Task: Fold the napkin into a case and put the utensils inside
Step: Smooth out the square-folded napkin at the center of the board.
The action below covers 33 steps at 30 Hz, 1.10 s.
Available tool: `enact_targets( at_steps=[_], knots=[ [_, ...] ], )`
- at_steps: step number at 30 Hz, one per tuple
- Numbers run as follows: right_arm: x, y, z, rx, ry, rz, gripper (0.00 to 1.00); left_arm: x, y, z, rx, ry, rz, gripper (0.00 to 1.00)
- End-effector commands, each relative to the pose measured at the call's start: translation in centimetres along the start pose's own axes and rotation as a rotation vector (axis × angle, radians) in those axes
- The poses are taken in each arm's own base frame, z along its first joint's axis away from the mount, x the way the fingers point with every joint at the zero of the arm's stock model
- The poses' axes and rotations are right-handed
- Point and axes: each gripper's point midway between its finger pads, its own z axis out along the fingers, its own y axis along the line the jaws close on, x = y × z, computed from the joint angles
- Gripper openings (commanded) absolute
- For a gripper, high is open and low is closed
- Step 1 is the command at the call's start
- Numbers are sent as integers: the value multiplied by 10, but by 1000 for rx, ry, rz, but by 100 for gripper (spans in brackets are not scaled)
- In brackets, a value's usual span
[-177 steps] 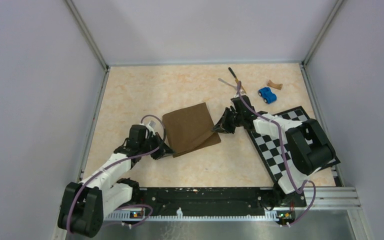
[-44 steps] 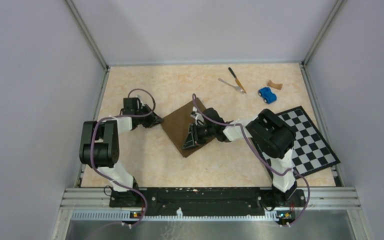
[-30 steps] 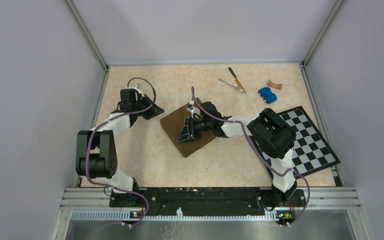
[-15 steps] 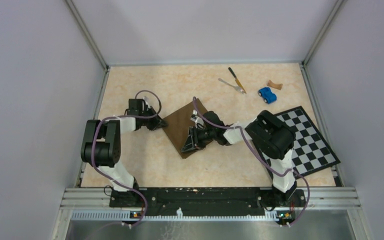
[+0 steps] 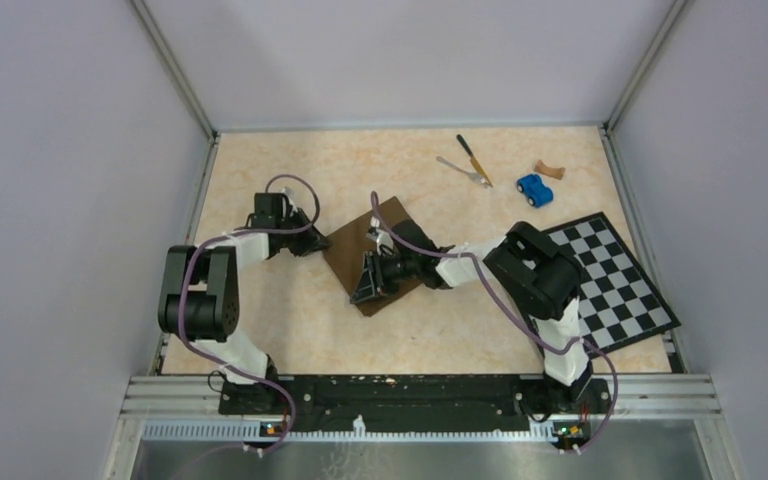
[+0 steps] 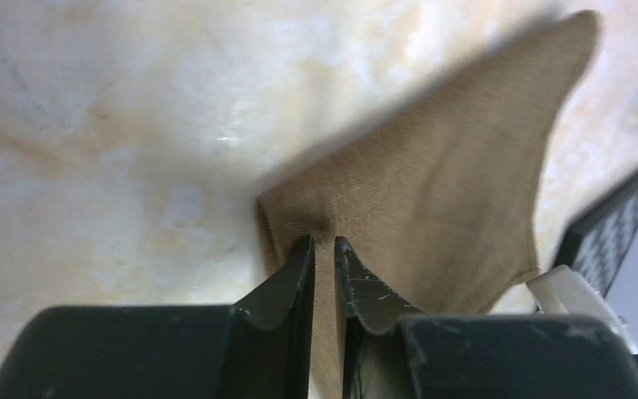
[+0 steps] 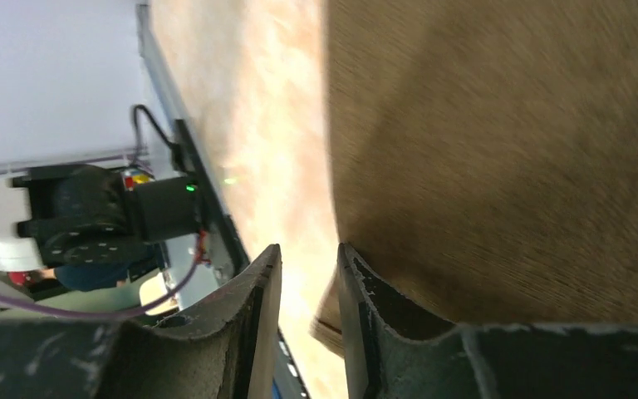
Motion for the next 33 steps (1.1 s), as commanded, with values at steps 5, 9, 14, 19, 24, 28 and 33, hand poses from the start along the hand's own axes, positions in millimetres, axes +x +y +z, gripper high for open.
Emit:
enact_targets(
  at_steps=[5,9,14,19,24,28,33],
  knots=[
    [24,-12,-4,32,13,18,30,0,46,8,-195,-29,18,18],
    [-5,14,-29,15,-46,-36,34,-16,17,-3,-168,-53,116,20],
    [-47,-13,-79,55,-148,-8,37,-6,-51,-15,-13,-16,241,40],
    [-70,-60,-127,138,-209,49,40,34,-90,-21,86,55,303,55],
    [-75,-99,-177,305,-262,91,46,89,-99,-29,172,163,312,62],
    [-67,-116,-201,426,-233,87,47,119,-99,-46,214,193,317,67],
    [-62,-119,-208,445,-216,85,45,138,-86,-61,213,216,291,70]
  ],
)
